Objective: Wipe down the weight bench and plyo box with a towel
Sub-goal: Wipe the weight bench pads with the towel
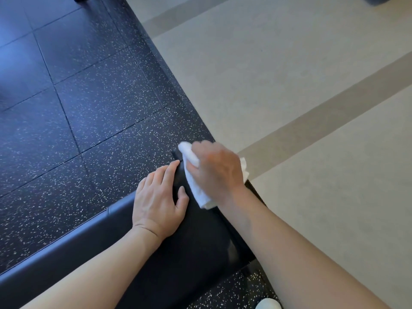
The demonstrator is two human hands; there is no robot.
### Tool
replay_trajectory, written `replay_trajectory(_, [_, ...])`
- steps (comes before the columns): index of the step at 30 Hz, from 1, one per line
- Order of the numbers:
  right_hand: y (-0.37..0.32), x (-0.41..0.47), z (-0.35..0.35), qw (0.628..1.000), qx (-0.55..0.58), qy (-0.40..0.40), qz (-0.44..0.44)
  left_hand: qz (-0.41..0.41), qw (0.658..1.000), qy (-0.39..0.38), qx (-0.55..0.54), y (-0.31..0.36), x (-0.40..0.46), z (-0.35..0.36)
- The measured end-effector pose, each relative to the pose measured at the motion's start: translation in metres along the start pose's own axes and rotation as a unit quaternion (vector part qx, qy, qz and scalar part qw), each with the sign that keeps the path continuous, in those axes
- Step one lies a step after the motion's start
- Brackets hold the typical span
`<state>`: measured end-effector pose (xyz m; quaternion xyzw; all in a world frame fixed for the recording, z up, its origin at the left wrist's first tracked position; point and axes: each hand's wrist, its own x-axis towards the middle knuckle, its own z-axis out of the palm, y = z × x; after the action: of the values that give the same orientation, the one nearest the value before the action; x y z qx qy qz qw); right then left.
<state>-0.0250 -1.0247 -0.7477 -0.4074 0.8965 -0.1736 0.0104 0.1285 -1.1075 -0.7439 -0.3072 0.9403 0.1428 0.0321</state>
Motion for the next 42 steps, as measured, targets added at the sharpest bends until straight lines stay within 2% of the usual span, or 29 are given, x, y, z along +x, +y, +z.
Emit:
replay_trajectory(4, [0.032, -0.081, -0.028, 0.997, 0.047, 0.044, -0.047, 0.003, 1.000, 0.006, 0.001, 0.000, 0.000, -0.001])
replay_trajectory(8, [0.065, -0.133, -0.046, 0.998, 0.044, 0.048, 0.018, 0.004, 1.000, 0.010, -0.003, 0.002, -0.001, -0.001])
replay_trajectory(11, [0.062, -0.121, -0.041, 0.995, 0.060, 0.051, 0.061, 0.005, 1.000, 0.015, -0.006, 0.001, 0.000, 0.000])
replay_trajectory(15, [0.044, -0.054, -0.023, 0.984, 0.080, 0.056, 0.147, 0.007, 1.000, 0.016, -0.003, -0.002, 0.001, 0.002])
replay_trajectory(18, [0.025, 0.003, -0.010, 0.984, 0.097, 0.064, 0.136, 0.006, 1.000, 0.016, -0.004, -0.002, 0.001, 0.004])
replay_trajectory(21, [0.011, 0.031, -0.002, 0.989, 0.095, 0.025, 0.110, 0.003, 1.000, 0.015, -0.015, 0.000, 0.000, 0.003])
replay_trajectory(24, [0.010, 0.017, -0.006, 0.988, 0.105, 0.044, 0.107, 0.000, 1.000, 0.013, -0.013, 0.001, -0.001, 0.002])
replay_trajectory(28, [0.021, -0.052, -0.021, 0.988, 0.079, 0.101, 0.087, 0.000, 1.000, 0.011, -0.008, 0.000, 0.000, 0.001])
replay_trajectory(33, [0.043, -0.162, -0.039, 0.971, 0.035, 0.153, 0.178, 0.010, 1.000, 0.004, 0.006, 0.002, -0.003, 0.005])
replay_trajectory(37, [0.040, -0.180, -0.033, 0.949, 0.050, 0.205, 0.232, 0.015, 1.000, -0.010, 0.018, 0.003, -0.003, 0.001])
replay_trajectory(40, [0.040, -0.142, -0.032, 0.932, 0.068, 0.182, 0.306, 0.005, 1.000, -0.015, 0.014, 0.004, -0.003, -0.001])
replay_trajectory(42, [0.044, -0.117, -0.032, 0.922, 0.074, 0.121, 0.360, 0.001, 1.000, -0.019, 0.012, 0.005, -0.004, -0.003])
